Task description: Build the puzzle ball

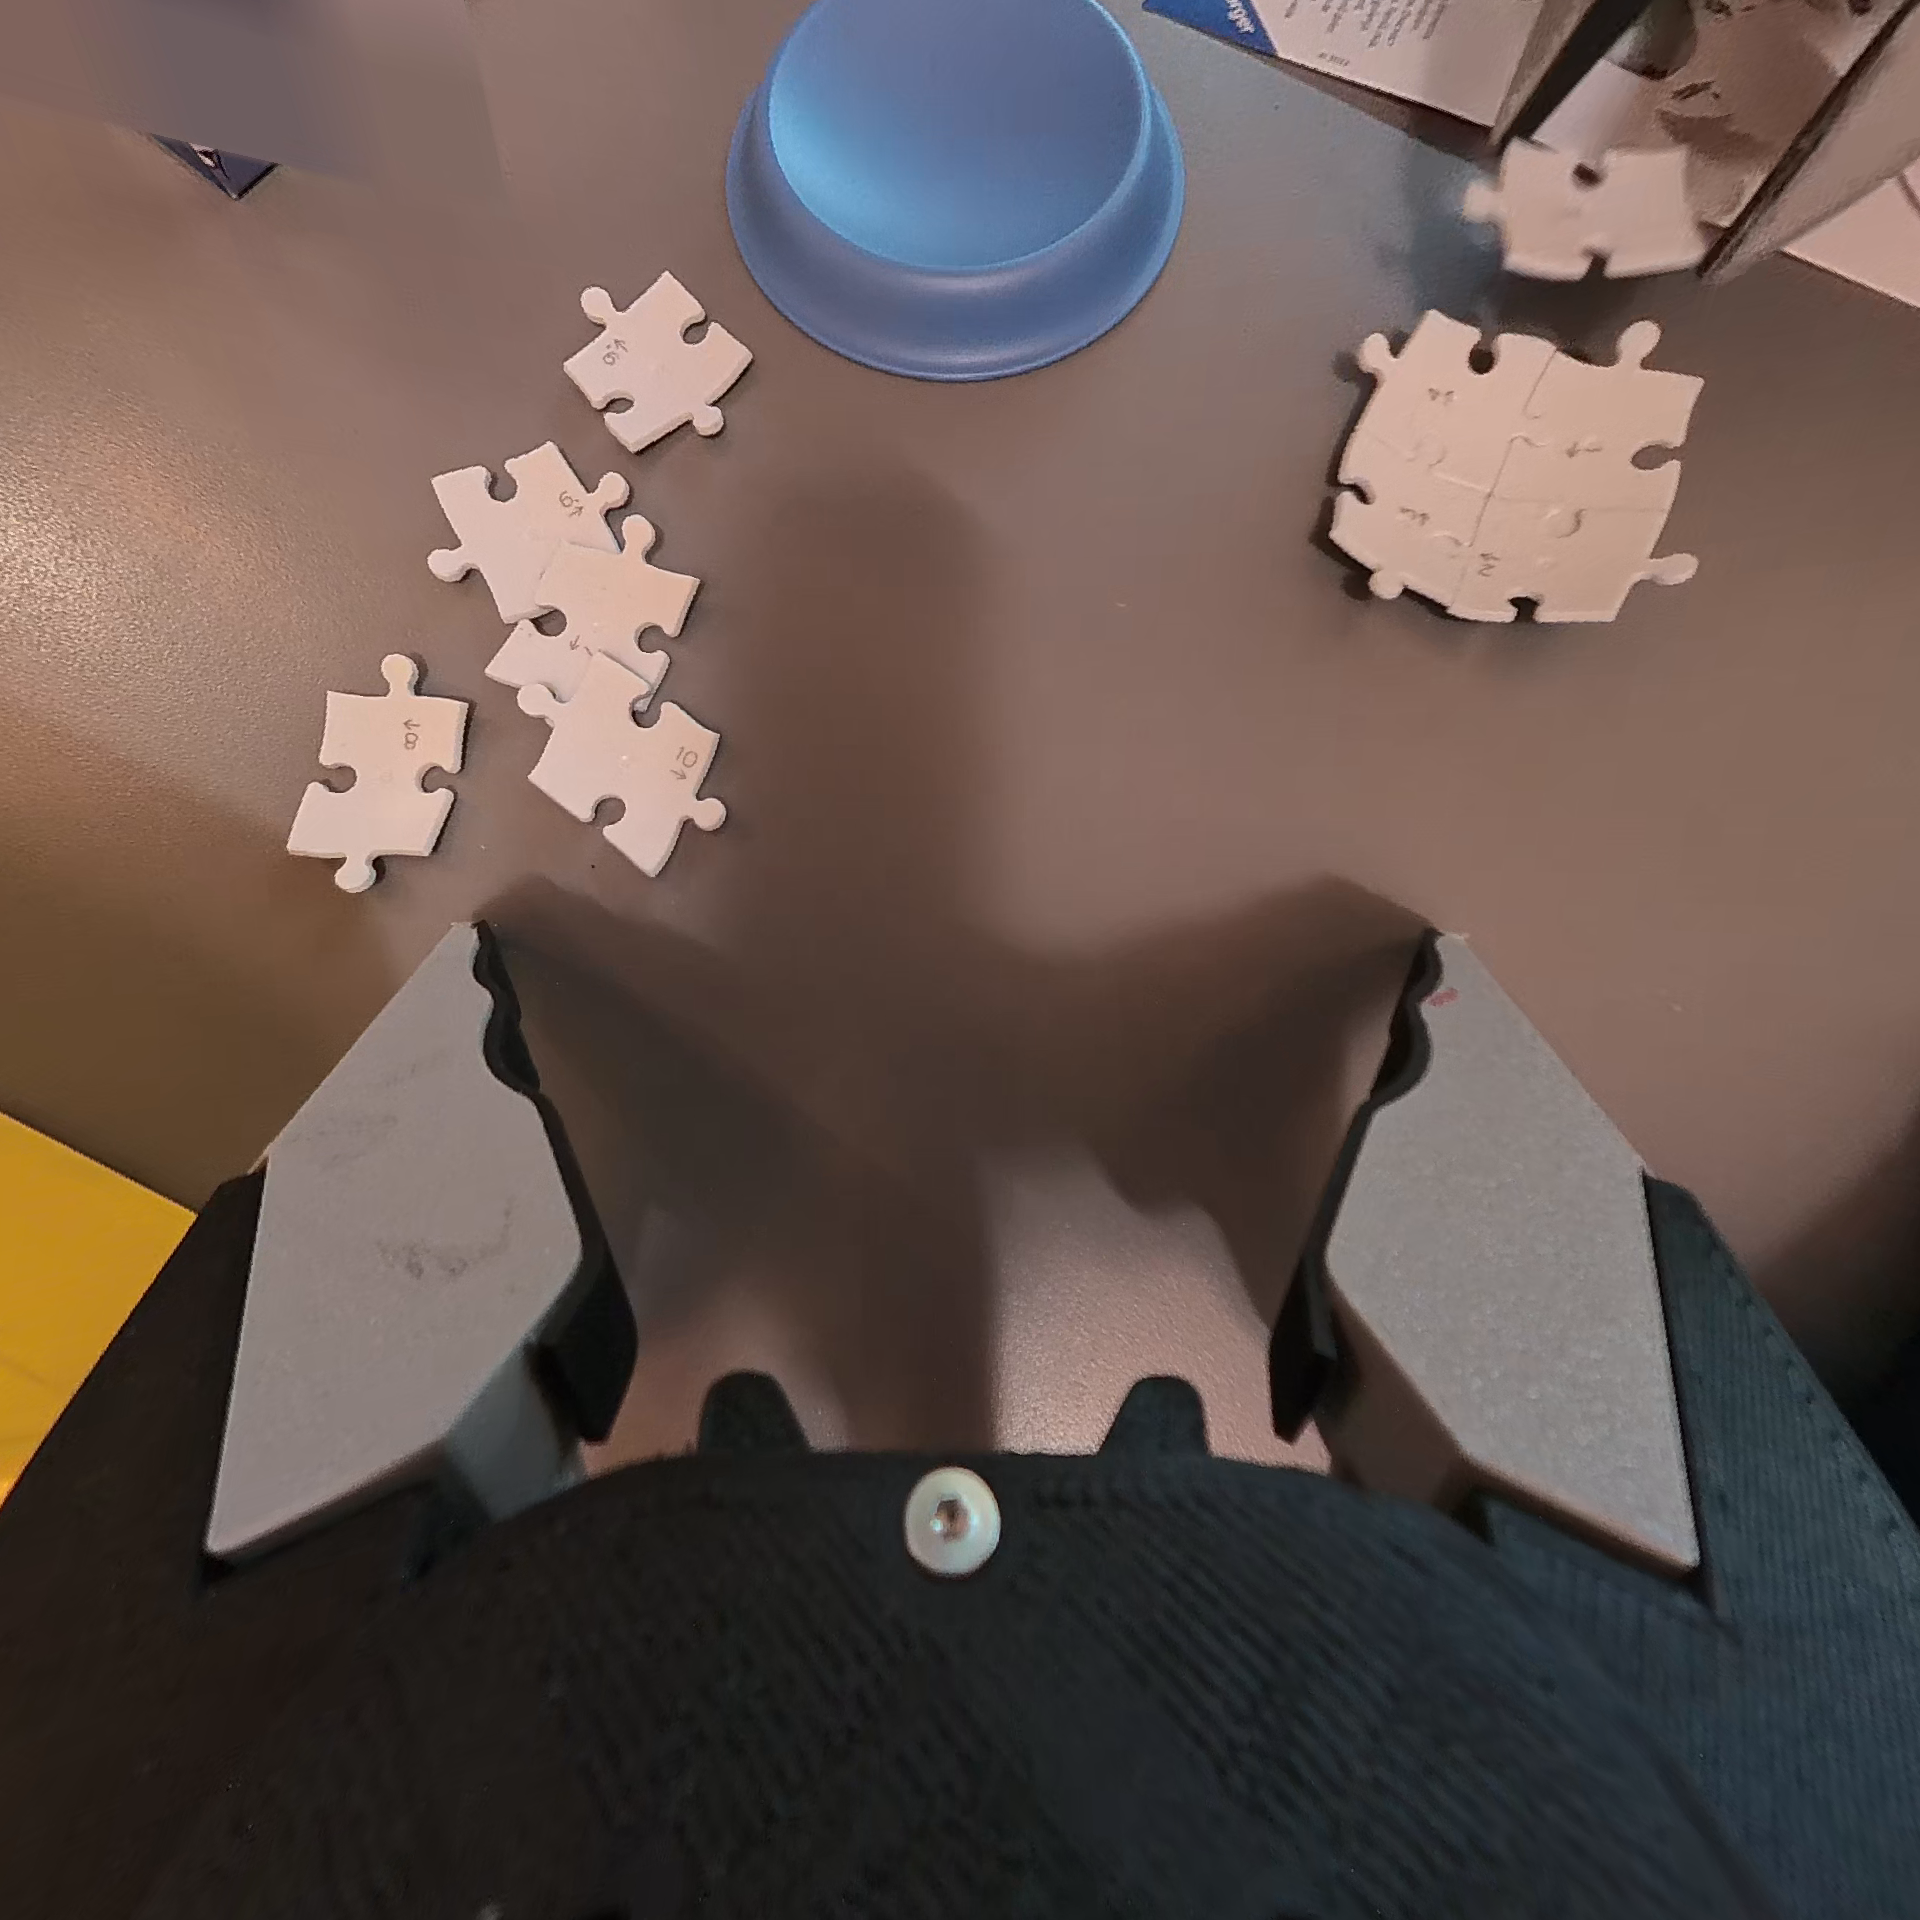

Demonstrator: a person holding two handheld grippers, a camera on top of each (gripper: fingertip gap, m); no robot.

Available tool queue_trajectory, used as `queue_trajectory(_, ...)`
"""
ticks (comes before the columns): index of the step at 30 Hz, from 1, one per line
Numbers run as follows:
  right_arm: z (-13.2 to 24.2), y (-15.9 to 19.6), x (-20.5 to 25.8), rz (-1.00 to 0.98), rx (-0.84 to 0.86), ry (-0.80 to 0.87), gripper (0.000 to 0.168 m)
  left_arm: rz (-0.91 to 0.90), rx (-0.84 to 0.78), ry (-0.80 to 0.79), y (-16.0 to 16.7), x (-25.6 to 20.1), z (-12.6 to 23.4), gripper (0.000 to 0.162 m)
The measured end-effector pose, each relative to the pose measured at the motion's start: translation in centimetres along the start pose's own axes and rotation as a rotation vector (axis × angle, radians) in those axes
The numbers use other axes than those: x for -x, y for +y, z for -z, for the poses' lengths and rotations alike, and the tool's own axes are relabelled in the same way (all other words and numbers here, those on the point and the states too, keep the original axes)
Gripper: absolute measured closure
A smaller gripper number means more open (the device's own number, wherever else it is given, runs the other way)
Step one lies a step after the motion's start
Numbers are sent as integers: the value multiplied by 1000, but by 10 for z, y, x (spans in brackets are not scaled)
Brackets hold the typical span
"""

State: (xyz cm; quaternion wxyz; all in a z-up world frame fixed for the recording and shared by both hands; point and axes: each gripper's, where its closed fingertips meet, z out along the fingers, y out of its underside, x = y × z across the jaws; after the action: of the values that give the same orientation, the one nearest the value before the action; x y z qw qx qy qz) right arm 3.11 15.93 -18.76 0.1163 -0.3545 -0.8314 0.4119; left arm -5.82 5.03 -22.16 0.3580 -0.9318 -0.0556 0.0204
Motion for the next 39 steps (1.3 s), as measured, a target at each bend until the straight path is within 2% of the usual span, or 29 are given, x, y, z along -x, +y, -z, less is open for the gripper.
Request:
queue_trajectory(6, -5, 5, -2, 1, 39, 17, 133, 0, 0, 0, 0, 0, 0, 3)
queue_trajectory(24, 3, 4, 9, 18, 20, -40, 133, 0, 0, 0, 0, 0, 0, 3)
queue_trajectory(39, 9, 21, -6, 1, 84, 43, 133, 0, 0, 0, 0, 0, 0, 3)
